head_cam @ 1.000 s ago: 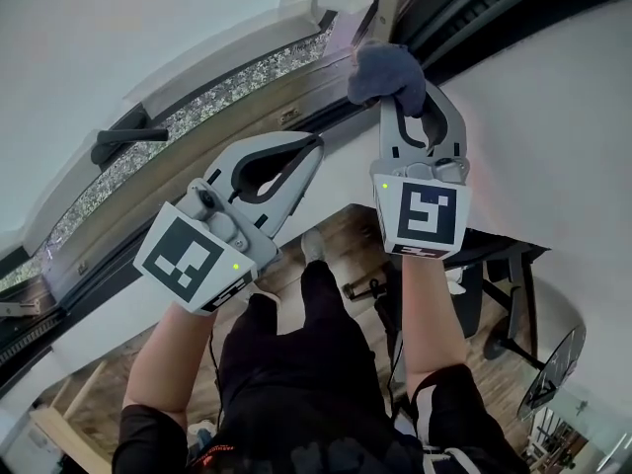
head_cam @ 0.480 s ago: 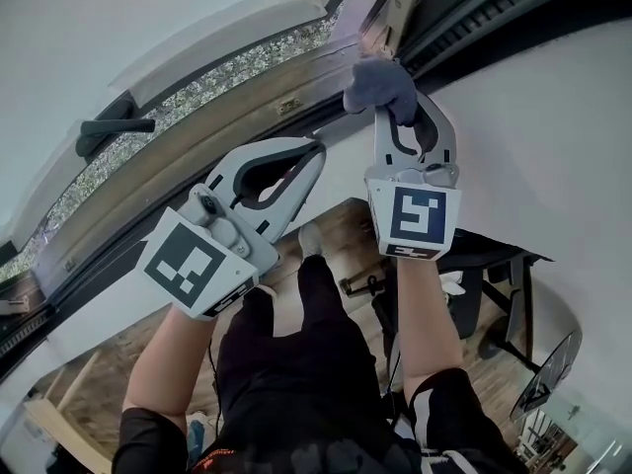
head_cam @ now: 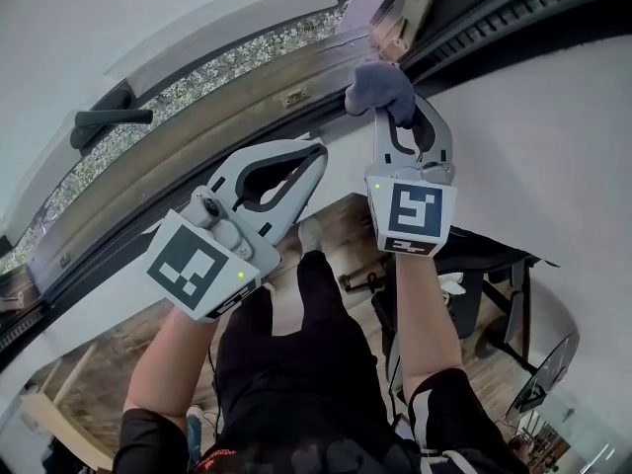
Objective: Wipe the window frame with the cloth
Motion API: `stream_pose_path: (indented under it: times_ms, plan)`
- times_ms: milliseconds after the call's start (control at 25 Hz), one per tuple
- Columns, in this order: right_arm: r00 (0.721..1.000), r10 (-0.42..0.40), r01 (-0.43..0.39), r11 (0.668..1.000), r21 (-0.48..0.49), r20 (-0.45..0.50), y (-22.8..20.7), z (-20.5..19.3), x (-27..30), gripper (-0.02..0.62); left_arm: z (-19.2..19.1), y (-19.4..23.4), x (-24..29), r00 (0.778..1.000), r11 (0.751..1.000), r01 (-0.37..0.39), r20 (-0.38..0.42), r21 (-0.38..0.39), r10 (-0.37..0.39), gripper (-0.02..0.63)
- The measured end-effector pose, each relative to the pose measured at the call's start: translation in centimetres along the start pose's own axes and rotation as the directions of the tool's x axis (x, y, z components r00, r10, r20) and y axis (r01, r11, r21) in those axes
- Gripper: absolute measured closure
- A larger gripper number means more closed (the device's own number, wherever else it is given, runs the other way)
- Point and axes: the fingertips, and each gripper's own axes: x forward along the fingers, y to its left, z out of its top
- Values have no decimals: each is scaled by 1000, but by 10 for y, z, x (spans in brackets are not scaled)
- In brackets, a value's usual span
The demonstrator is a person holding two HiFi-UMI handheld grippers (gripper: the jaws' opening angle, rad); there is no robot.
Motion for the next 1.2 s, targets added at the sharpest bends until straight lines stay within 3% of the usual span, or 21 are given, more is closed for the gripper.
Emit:
stream_pose_path:
  times_ms: [240, 480, 880, 1200]
  plan:
    - [1000, 0, 0, 1000, -8, -20, 3, -8, 0, 525, -4, 0, -3, 1000, 1000, 3, -3, -6, -3, 586]
    - [1000, -6, 7, 999, -36, 23, 2, 22, -12, 525, 16, -5, -8, 999, 1000, 13, 30, 15, -13, 586]
    - [981, -59, 90, 982, -166, 188, -27, 143, -48, 525, 106, -22, -20, 991, 992, 25, 128, 126, -41, 586]
    - [945, -112, 204, 936, -288, 307, -62, 249, -83, 525, 189, -40, -25, 976, 971, 33, 204, 238, -83, 586]
